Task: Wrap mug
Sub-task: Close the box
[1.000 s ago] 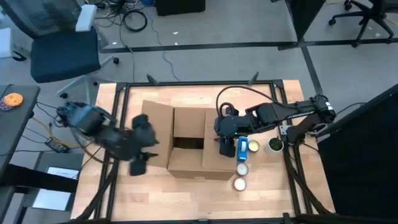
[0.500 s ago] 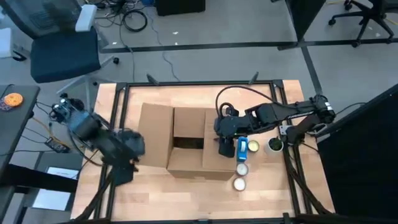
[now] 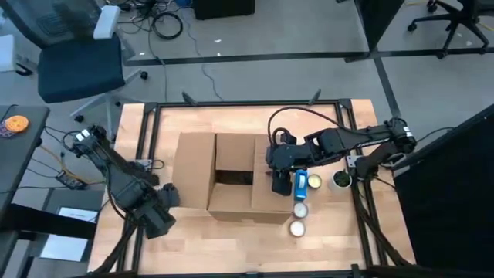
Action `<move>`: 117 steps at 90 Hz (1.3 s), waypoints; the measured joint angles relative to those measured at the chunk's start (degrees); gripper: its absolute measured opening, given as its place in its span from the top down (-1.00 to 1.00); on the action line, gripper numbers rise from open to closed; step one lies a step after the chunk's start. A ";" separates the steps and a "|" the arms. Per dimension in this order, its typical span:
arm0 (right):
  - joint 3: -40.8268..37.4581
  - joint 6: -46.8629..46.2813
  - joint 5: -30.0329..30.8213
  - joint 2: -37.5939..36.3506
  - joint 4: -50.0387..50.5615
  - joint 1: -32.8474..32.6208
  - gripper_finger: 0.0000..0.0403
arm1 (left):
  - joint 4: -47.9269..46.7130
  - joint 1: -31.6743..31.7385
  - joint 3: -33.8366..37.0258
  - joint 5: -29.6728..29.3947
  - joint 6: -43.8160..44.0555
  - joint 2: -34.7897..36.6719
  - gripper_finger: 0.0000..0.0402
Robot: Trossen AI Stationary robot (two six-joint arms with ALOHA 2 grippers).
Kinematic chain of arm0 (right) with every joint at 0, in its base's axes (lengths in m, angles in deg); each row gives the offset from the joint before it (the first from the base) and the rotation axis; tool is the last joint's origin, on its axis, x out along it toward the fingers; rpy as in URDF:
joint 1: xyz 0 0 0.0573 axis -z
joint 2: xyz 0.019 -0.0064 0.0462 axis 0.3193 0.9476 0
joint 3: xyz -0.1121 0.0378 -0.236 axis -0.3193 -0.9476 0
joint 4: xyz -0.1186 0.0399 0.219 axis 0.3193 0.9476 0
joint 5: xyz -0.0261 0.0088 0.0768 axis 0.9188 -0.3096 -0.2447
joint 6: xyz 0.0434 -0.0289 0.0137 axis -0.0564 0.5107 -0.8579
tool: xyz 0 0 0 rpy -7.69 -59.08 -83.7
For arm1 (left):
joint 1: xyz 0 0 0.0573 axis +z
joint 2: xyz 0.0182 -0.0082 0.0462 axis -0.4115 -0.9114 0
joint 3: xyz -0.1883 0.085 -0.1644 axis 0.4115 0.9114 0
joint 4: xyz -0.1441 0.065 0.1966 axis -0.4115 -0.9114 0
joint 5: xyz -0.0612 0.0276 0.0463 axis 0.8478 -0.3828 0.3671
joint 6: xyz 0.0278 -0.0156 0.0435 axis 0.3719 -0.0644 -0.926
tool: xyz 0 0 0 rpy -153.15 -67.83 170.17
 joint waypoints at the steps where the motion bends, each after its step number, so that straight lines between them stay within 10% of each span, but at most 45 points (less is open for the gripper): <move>1: 0.00 0.01 -0.03 0.00 0.00 0.05 0.08 | 0.09 -0.09 -0.19 -0.94 -0.12 0.00 0.54; 25: -0.07 0.05 0.01 -0.02 0.71 0.47 0.08 | 3.88 -0.44 -7.32 -25.44 -6.66 0.16 0.55; 47: -0.07 -0.03 0.51 0.00 0.23 0.49 0.08 | 26.31 -0.30 -12.99 -36.79 -29.00 0.09 0.55; 67: -0.05 -0.04 0.67 0.01 -0.02 0.38 0.08 | 43.72 2.32 -10.78 -42.60 -49.93 -0.93 0.55; 117: 6.16 -0.04 2.80 -5.59 2.59 -3.97 0.14 | 51.26 17.51 -3.56 -38.78 -55.44 -9.32 0.55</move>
